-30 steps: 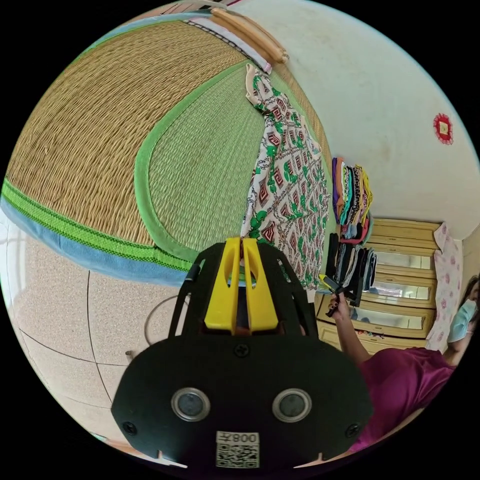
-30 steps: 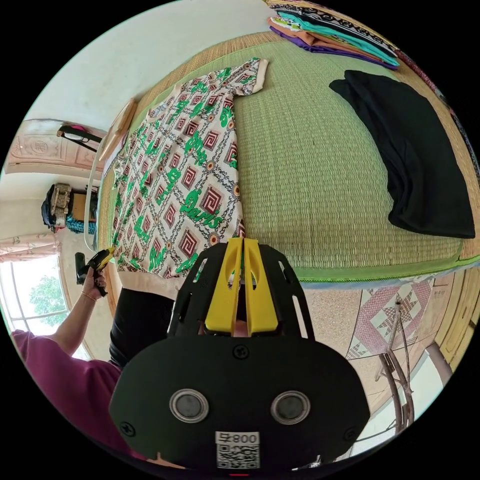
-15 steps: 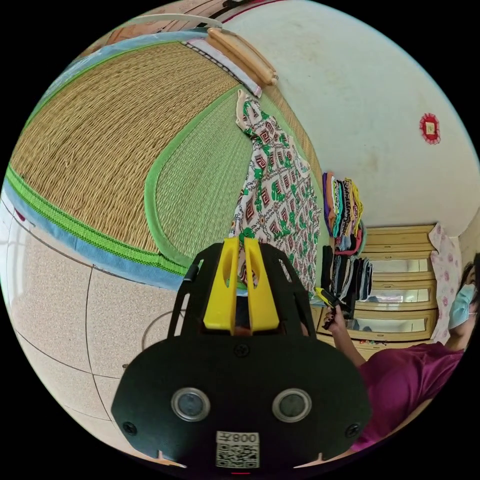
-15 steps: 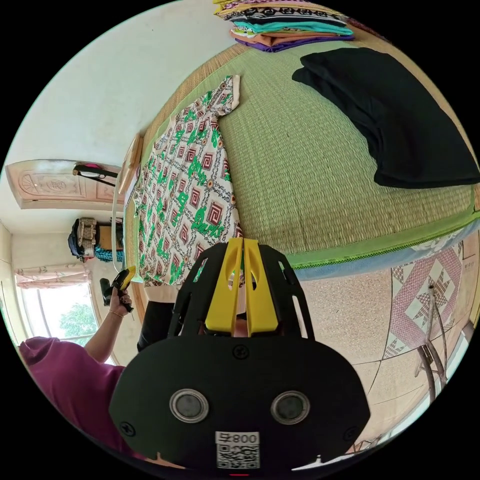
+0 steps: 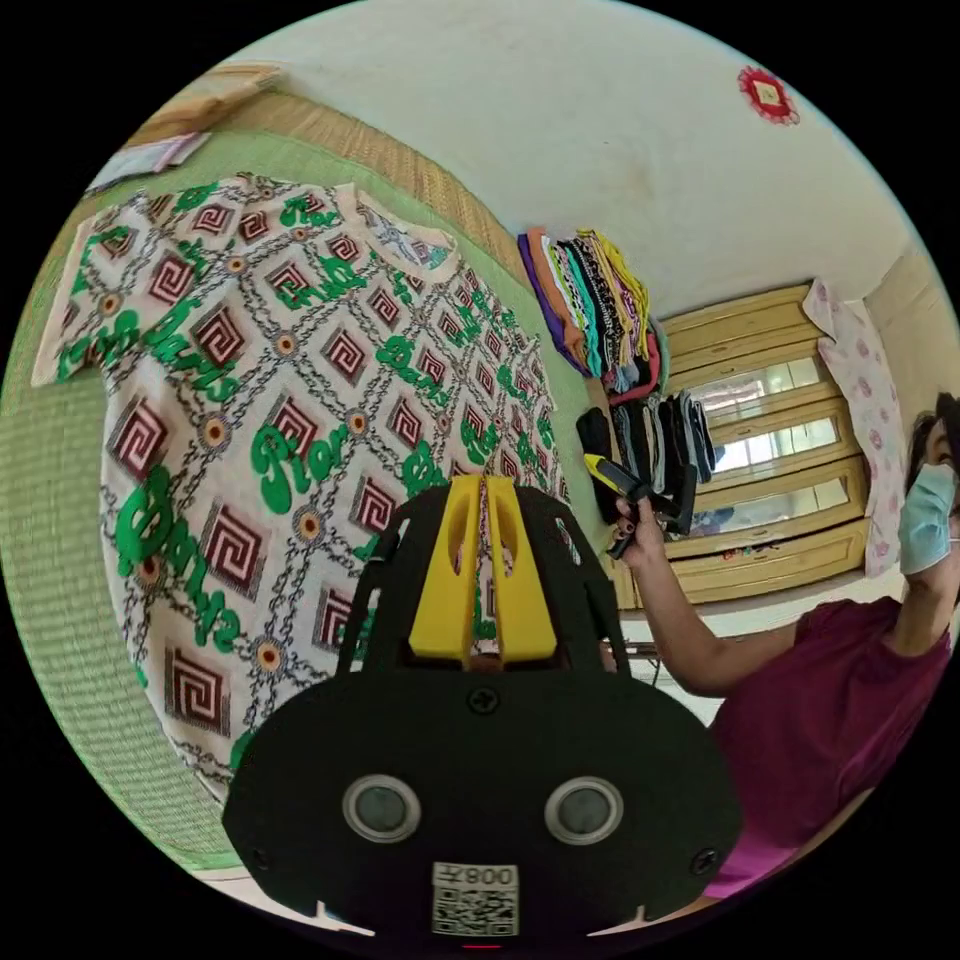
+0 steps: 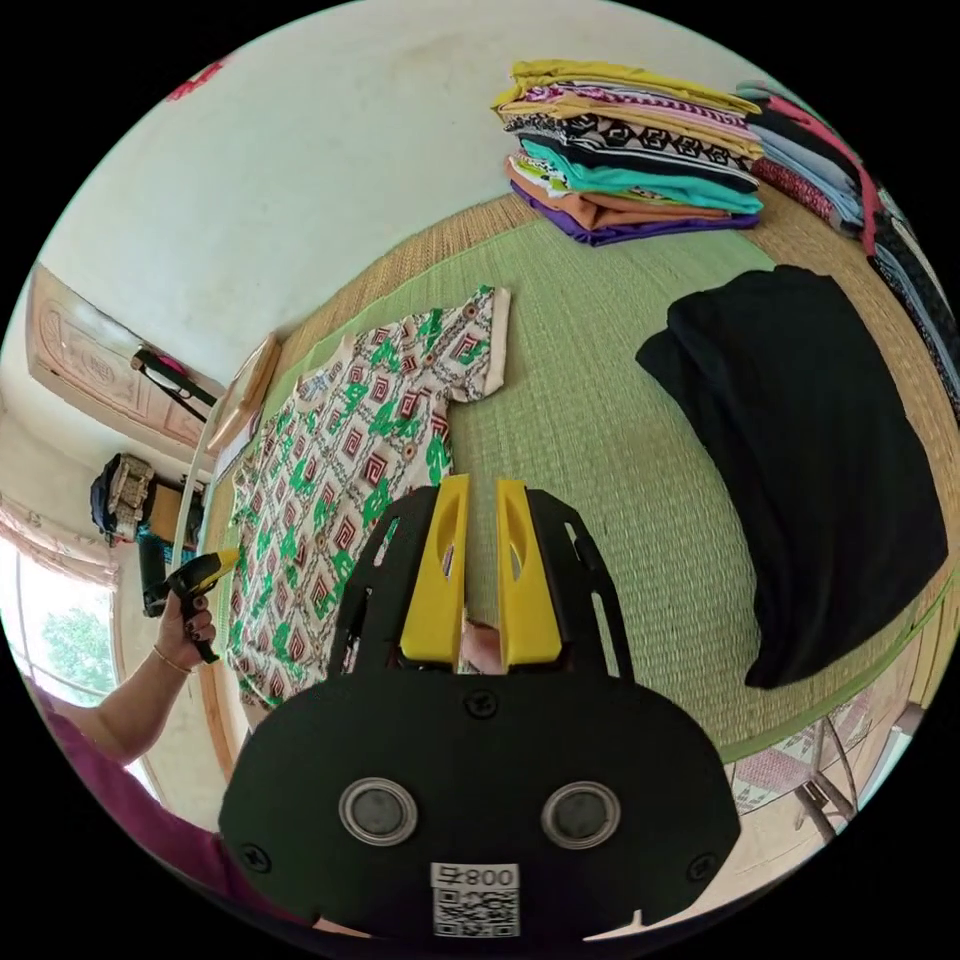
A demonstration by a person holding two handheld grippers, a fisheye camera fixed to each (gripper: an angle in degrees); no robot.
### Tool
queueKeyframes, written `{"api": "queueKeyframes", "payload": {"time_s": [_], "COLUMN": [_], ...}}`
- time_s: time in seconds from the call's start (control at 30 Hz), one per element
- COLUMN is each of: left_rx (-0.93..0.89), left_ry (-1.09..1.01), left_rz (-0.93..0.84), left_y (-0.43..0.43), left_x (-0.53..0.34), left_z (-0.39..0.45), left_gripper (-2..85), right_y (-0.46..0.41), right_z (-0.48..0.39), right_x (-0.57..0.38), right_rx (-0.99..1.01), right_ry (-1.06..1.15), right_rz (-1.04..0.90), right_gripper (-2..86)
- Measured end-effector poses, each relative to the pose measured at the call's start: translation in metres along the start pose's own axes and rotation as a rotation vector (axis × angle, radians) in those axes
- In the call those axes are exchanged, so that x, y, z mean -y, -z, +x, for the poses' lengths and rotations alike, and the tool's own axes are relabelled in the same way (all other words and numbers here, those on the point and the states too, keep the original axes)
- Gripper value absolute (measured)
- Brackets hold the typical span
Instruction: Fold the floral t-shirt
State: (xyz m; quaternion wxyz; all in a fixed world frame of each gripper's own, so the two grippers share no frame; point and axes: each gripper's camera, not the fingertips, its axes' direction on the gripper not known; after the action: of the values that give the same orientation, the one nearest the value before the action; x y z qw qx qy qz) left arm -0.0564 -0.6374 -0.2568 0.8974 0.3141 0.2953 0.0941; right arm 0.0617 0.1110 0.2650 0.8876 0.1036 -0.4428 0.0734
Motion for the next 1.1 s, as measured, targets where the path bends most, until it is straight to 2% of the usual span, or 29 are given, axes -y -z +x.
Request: {"api": "queueKeyframes", "payload": {"time_s": [0.27, 0.43, 0.67, 0.93, 1.1], "left_rx": [-0.009, 0.03, 0.193, 0.345, 0.46], "left_ry": [-0.305, -0.426, -0.574, -0.624, -0.672], "left_rz": [-0.223, -0.252, -0.306, -0.395, -0.347], "left_y": [-0.207, -0.302, -0.438, -0.566, -0.596], "left_x": [0.13, 0.194, 0.276, 0.318, 0.317], "left_z": [0.054, 0.08, 0.112, 0.112, 0.11], "left_gripper": [3.5, 5.2, 6.8, 7.8, 4.6], "right_y": [-0.04, -0.072, -0.076, -0.079, -0.083], "right_z": [-0.021, -0.037, -0.036, -0.021, -0.009], "right_x": [0.035, 0.035, 0.025, 0.02, 0.02], "right_rx": [-0.075, -0.137, -0.106, -0.034, 0.035], "right_ry": [0.036, 0.064, 0.039, -0.001, -0.015], "right_rz": [0.081, -0.002, 0.037, 0.039, 0.033], "right_gripper": [7.1, 7.0, 5.6, 2.8, 1.2]}}
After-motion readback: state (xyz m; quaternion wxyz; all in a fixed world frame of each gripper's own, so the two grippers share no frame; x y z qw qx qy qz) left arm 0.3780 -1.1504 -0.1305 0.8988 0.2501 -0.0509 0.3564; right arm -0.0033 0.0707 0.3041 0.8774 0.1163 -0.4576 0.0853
